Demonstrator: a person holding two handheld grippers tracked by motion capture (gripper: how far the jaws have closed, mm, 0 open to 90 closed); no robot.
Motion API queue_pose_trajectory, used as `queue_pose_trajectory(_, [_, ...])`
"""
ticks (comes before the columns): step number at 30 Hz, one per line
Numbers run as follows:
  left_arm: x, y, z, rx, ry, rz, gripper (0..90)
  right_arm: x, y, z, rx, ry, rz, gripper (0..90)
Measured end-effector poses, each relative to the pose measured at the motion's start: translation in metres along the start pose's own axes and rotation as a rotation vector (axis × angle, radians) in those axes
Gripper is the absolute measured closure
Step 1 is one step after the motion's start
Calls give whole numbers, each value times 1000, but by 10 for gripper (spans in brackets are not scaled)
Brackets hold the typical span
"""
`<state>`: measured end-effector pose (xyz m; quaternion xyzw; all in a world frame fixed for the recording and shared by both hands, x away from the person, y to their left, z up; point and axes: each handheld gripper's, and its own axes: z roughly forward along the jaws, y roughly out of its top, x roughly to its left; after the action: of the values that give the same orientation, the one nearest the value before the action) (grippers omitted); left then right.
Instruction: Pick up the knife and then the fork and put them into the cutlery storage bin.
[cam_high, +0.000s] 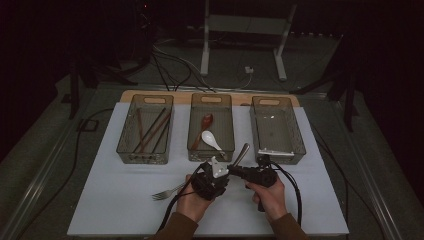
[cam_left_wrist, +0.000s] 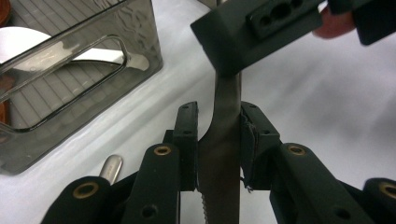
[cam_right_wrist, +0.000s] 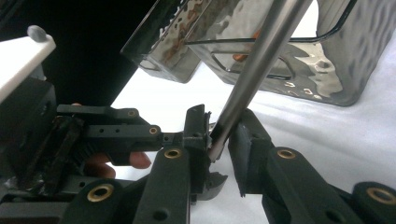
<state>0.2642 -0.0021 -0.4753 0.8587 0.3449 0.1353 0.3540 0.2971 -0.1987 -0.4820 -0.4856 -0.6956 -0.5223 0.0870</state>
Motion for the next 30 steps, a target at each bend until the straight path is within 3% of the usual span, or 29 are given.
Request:
queue_pose_trajectory(12, [-3, -1, 1, -23, -10, 15, 722, 6, 0, 5, -39, -16, 1, 810])
queue_pose_trajectory(18, [-1, -1, -4, -55, -32, 16, 706, 8, 2, 3, -47, 15, 7, 829])
queue_pose_trajectory(26, [6, -3, -17, -119, -44, 12, 500, 7, 4, 0, -54, 11, 5, 831])
queue_pose_trajectory(30, [15, -9, -29, -154, -18, -12, 365, 3, 7, -7, -67, -9, 1, 831])
